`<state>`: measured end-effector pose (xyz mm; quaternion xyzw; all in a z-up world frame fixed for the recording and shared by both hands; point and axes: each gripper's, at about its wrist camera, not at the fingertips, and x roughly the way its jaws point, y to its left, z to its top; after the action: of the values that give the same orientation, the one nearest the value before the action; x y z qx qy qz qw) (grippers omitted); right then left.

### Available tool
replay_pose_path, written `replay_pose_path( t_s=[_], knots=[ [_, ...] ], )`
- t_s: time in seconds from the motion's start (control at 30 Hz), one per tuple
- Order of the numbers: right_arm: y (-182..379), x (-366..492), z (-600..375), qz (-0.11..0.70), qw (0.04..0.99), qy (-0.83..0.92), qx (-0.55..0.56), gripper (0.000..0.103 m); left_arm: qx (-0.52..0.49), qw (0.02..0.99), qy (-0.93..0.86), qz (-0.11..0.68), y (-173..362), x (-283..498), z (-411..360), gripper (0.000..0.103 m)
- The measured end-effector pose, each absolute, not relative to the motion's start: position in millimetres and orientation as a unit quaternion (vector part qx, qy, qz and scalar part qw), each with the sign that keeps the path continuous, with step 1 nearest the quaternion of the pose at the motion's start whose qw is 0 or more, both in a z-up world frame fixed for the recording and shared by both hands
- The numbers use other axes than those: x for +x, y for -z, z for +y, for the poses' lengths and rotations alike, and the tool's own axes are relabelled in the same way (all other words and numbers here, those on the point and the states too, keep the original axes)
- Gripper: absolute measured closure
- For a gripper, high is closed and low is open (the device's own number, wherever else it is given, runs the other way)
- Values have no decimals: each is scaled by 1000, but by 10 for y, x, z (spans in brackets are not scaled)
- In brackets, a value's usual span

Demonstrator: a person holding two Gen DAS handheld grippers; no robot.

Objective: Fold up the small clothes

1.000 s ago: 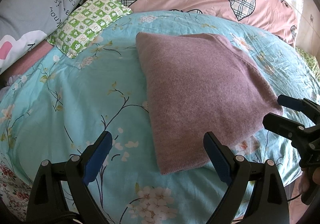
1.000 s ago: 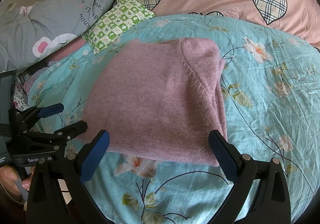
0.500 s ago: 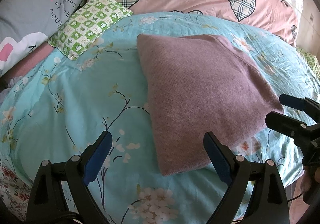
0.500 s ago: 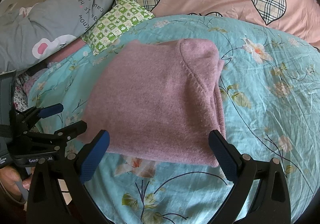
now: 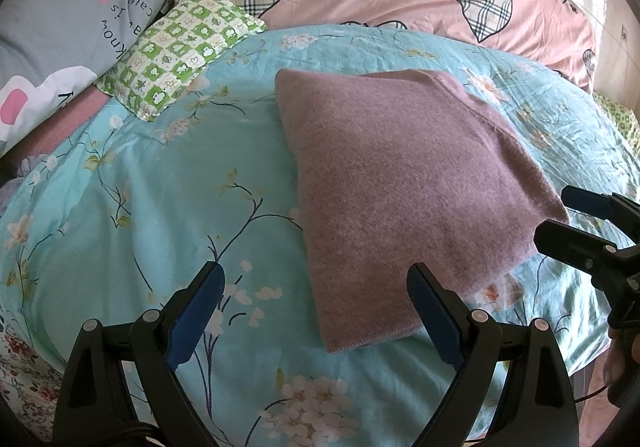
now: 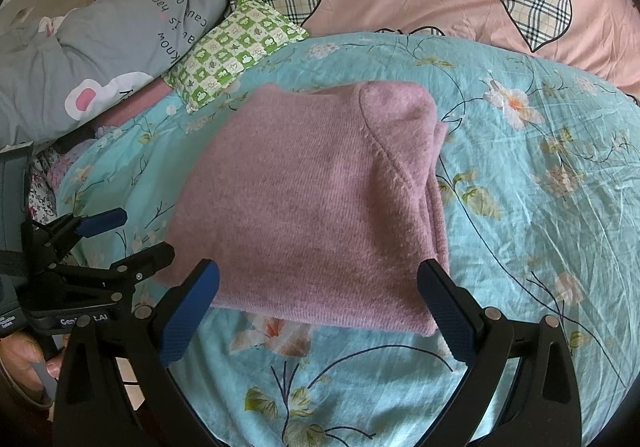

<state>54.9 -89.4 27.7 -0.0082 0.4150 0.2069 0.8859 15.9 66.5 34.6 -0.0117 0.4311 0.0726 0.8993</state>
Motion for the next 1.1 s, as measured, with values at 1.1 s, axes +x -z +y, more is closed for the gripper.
replay_pose_path(
  t_s=[1.1],
  knots=[
    [-272,585,-913,416,887,-202,-1,4,-8,897,-75,436,-331,212,695,11]
  ],
)
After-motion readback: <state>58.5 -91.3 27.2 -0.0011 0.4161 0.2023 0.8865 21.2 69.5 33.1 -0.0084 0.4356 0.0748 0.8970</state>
